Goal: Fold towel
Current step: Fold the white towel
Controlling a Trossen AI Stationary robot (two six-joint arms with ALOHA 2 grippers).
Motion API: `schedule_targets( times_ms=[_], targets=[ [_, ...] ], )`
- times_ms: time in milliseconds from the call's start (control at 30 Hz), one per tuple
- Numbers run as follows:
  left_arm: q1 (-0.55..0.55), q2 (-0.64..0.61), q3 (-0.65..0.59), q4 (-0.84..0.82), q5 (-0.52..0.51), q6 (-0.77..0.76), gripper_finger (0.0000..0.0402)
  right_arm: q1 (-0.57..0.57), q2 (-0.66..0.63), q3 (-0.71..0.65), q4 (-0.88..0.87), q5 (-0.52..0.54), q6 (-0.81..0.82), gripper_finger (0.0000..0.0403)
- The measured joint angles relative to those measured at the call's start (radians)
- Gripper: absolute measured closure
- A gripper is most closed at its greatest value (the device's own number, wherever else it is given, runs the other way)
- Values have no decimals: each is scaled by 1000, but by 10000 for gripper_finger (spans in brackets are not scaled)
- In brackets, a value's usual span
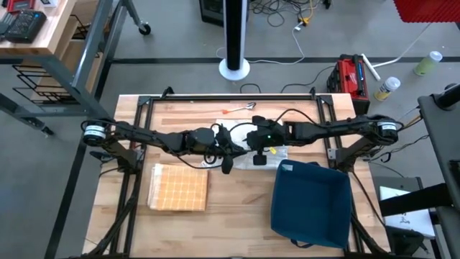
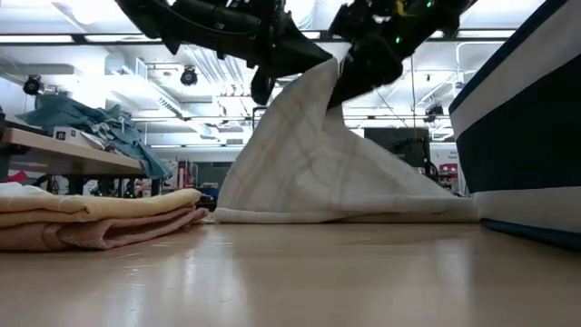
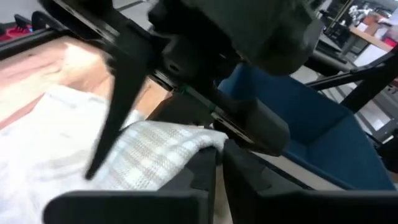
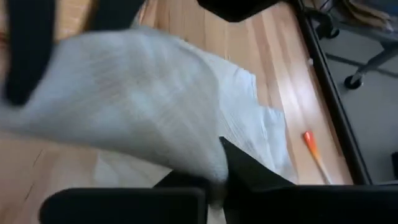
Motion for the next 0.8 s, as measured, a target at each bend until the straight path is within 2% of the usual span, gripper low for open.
schedule_targets(
  times_ms=[167,367,500,667,800],
  targets=[
    [3,-33,0,-1,1,9,365,7,-76,0,-15,5,-5,397],
    [4,-147,0,-94,31,59,353,12,-216,23,-70,157,-28,400],
    [3,-218,1,-208,25,137,352,12,-287,51,-76,169,-54,401],
    [2,-247,-7,-383,-84,282,351,16,-346,83,-73,164,-54,402],
    [2,-221,-17,-461,-166,321,339,21,-363,81,-92,159,-50,402]
  ],
)
